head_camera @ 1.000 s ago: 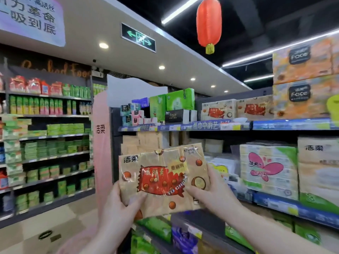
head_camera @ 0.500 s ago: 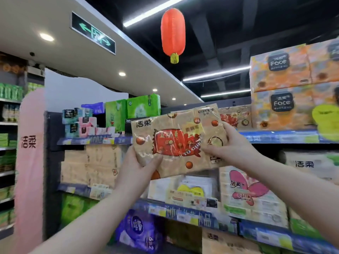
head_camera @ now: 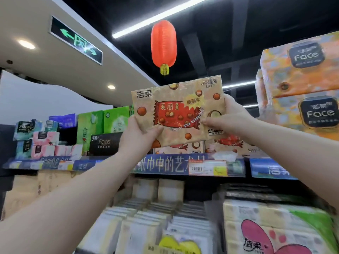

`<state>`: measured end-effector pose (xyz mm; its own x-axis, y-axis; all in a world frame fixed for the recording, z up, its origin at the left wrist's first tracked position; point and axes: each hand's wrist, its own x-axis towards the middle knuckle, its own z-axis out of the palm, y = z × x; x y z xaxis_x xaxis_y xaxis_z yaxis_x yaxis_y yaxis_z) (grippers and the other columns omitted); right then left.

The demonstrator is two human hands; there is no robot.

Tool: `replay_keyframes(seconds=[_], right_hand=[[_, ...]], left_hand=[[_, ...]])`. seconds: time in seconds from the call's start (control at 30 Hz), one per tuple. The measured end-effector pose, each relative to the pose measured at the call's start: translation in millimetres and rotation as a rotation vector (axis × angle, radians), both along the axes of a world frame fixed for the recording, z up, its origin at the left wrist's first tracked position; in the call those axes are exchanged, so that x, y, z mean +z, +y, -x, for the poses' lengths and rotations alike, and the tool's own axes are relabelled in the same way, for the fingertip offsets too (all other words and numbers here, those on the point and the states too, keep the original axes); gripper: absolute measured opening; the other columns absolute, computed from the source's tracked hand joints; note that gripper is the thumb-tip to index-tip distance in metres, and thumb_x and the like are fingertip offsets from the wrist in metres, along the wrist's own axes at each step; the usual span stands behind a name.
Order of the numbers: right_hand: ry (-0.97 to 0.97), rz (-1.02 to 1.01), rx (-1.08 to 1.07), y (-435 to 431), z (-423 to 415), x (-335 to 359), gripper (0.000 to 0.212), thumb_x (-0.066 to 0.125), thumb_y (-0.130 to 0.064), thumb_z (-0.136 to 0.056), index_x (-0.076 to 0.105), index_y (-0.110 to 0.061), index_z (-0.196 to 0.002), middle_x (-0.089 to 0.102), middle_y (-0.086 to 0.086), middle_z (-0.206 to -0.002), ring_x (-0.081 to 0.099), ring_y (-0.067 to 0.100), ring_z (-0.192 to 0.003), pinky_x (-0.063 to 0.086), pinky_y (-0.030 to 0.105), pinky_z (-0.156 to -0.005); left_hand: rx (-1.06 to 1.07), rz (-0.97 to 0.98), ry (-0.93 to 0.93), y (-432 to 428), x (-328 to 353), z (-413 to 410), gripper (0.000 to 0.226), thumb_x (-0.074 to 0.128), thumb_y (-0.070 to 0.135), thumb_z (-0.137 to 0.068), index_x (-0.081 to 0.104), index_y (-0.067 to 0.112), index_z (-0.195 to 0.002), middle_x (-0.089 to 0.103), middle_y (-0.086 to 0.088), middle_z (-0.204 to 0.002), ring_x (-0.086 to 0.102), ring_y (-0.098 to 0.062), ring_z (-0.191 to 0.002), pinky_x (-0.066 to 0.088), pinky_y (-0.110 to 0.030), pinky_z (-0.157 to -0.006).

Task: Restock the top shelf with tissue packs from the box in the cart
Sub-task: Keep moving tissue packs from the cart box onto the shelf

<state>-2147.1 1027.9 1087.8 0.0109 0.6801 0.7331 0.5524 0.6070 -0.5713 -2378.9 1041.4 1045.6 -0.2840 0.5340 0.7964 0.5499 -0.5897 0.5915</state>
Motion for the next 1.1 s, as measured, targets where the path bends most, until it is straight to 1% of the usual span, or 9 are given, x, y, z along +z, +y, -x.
replay_keyframes(seconds=[0.23, 0.4, 0.57, 0.67, 0.77, 0.83, 0.93, 1.0, 1.1], right_hand=[[-0.014, 0.086, -0.242, 45.1, -4.4, -2.8, 0.074, 0.083, -0.031, -0.068, 0.038, -0.019, -0.127, 0.058, 0.002, -0.118, 0.058, 0.022, -0.106, 0.051, 0.041, -0.089], [0.024, 0.181, -0.345, 65.9, -9.8, -13.8, 0.075, 0.084, -0.026, -0.068, 0.038, -0.016, -0.126, 0.058, 0.006, -0.118, 0.057, 0.022, -0.102, 0.051, 0.039, -0.087], [-0.007, 0.263, -0.402, 77.0, -15.5, -20.8, 0.074, 0.084, -0.027, -0.068, 0.04, -0.016, -0.126, 0.059, 0.006, -0.118, 0.057, 0.024, -0.105, 0.048, 0.038, -0.091], [-0.02, 0.32, -0.375, 75.7, -21.0, -12.4, 0.09, 0.087, -0.035, -0.06, 0.035, -0.017, -0.13, 0.057, 0.006, -0.12, 0.058, 0.024, -0.105, 0.05, 0.04, -0.089], [-0.026, 0.212, -0.43, 74.8, -21.0, 4.3, 0.114, 0.083, -0.051, -0.057, 0.017, -0.025, -0.147, 0.042, 0.011, -0.142, 0.046, 0.031, -0.126, 0.042, 0.048, -0.102], [-0.14, -0.015, -0.494, 72.2, -12.9, 19.6, 0.105, 0.077, -0.049, -0.069, 0.014, -0.024, -0.149, 0.025, 0.008, -0.154, 0.031, 0.03, -0.138, 0.034, 0.047, -0.108], [-0.576, -0.188, -0.542, 73.0, 8.0, 41.6, 0.086, 0.068, -0.056, -0.075, 0.028, -0.028, -0.146, 0.025, -0.003, -0.155, 0.027, 0.022, -0.14, 0.03, 0.045, -0.111], [-0.788, -0.113, -0.515, 79.1, 22.8, 52.8, 0.084, 0.067, -0.058, -0.074, 0.029, -0.033, -0.145, 0.032, -0.006, -0.151, 0.032, 0.02, -0.138, 0.031, 0.043, -0.111], [-0.852, 0.131, -0.41, 93.5, 35.9, 62.2, 0.089, 0.073, -0.049, -0.073, 0.024, -0.036, -0.146, 0.044, -0.005, -0.141, 0.046, 0.019, -0.126, 0.043, 0.039, -0.103]], left_hand=[[-0.124, 0.049, 0.088, 73.5, -0.4, -7.8, 0.046, 0.072, 0.037, -0.08, 0.046, 0.022, -0.114, 0.054, 0.016, -0.094, 0.055, -0.013, -0.096, 0.041, -0.026, -0.084], [-0.168, 0.173, 0.314, 114.1, -9.1, 0.8, 0.053, 0.069, 0.054, -0.072, 0.039, 0.039, -0.112, 0.059, 0.01, -0.115, 0.058, -0.017, -0.108, 0.047, -0.042, -0.096], [-0.063, 0.135, 0.507, 134.7, -15.7, 11.1, 0.064, 0.056, 0.062, -0.079, 0.037, 0.033, -0.133, 0.056, 0.003, -0.13, 0.055, -0.023, -0.117, 0.045, -0.041, -0.095], [0.001, 0.057, 0.546, 134.8, -23.2, 10.2, 0.05, 0.045, 0.06, -0.086, 0.041, 0.03, -0.125, 0.059, 0.006, -0.124, 0.058, -0.023, -0.111, 0.047, -0.038, -0.085], [0.066, -0.036, 0.531, 132.6, -30.3, 8.8, 0.044, 0.038, 0.059, -0.088, 0.042, 0.032, -0.123, 0.06, 0.009, -0.118, 0.06, -0.023, -0.106, 0.047, -0.036, -0.076], [0.081, -0.071, 0.519, 133.8, -32.3, 9.7, 0.044, 0.035, 0.058, -0.089, 0.041, 0.033, -0.125, 0.062, 0.008, -0.113, 0.061, -0.023, -0.103, 0.047, -0.036, -0.074], [0.081, -0.094, 0.507, 135.5, -32.6, 10.5, 0.041, 0.035, 0.057, -0.09, 0.041, 0.035, -0.124, 0.063, 0.009, -0.107, 0.061, -0.021, -0.1, 0.047, -0.035, -0.073], [0.092, -0.108, 0.514, 135.1, -32.4, 9.6, 0.043, 0.033, 0.059, -0.089, 0.04, 0.035, -0.123, 0.063, 0.009, -0.108, 0.061, -0.022, -0.1, 0.047, -0.036, -0.073], [0.095, -0.119, 0.498, 134.5, -32.5, 9.2, 0.045, 0.031, 0.059, -0.089, 0.038, 0.034, -0.125, 0.063, 0.009, -0.111, 0.061, -0.022, -0.102, 0.047, -0.036, -0.075]])
